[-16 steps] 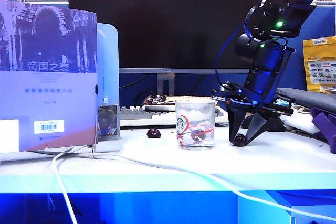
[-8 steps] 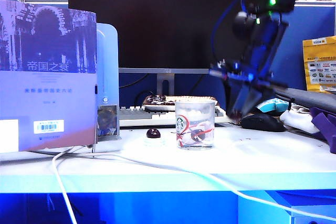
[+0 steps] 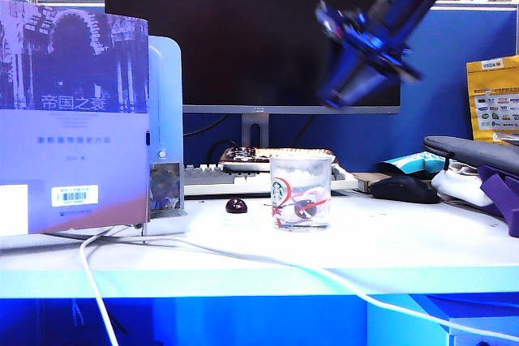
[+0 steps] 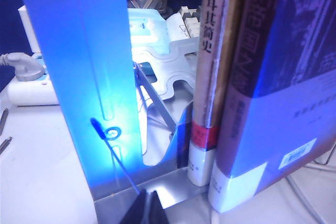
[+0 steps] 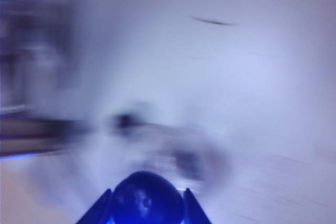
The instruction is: Pick up the cherry on the right side of the glass and put it inside the glass.
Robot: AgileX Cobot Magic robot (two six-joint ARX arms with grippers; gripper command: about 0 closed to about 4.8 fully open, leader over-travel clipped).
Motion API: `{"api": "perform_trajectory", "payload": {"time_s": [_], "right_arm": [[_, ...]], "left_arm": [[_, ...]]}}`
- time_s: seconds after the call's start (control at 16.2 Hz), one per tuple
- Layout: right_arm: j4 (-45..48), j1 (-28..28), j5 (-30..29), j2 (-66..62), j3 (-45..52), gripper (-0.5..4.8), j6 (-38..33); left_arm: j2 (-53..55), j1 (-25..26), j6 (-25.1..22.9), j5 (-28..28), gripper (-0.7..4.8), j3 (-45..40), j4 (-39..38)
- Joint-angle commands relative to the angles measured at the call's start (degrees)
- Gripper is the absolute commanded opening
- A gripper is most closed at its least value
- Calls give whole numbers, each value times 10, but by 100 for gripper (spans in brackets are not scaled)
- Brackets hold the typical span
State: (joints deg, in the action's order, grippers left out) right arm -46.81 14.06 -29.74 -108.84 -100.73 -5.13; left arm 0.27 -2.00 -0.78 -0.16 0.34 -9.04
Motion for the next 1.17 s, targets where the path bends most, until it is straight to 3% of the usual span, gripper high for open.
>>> {"api": "perform_trajectory", "payload": {"time_s": [0.06,0.37,0.49,0.8,0.86,0.93,0.99,1.17], "right_arm": [[3,10,-66,-3,-2,180,0],[-5,31,-59,-31,-1,181,2],[-6,31,-58,-33,-1,275,2],[-9,31,-55,-33,-1,274,2],[-10,29,-15,-31,-1,210,2],[-10,29,23,-28,-1,77,2],[-10,29,47,-20,-1,0,2],[-4,28,59,32,-1,-1,8]], "left_arm": [[-2,0,-3,2,-5,0,-7],[-2,0,-3,2,-5,0,-7],[-2,0,-3,2,-5,0,-7],[-2,0,-3,2,-5,0,-7],[-2,0,-3,2,-5,0,-7],[-2,0,-3,2,-5,0,-7],[-2,0,-3,2,-5,0,-7],[-2,0,-3,2,-5,0,-7]]}}
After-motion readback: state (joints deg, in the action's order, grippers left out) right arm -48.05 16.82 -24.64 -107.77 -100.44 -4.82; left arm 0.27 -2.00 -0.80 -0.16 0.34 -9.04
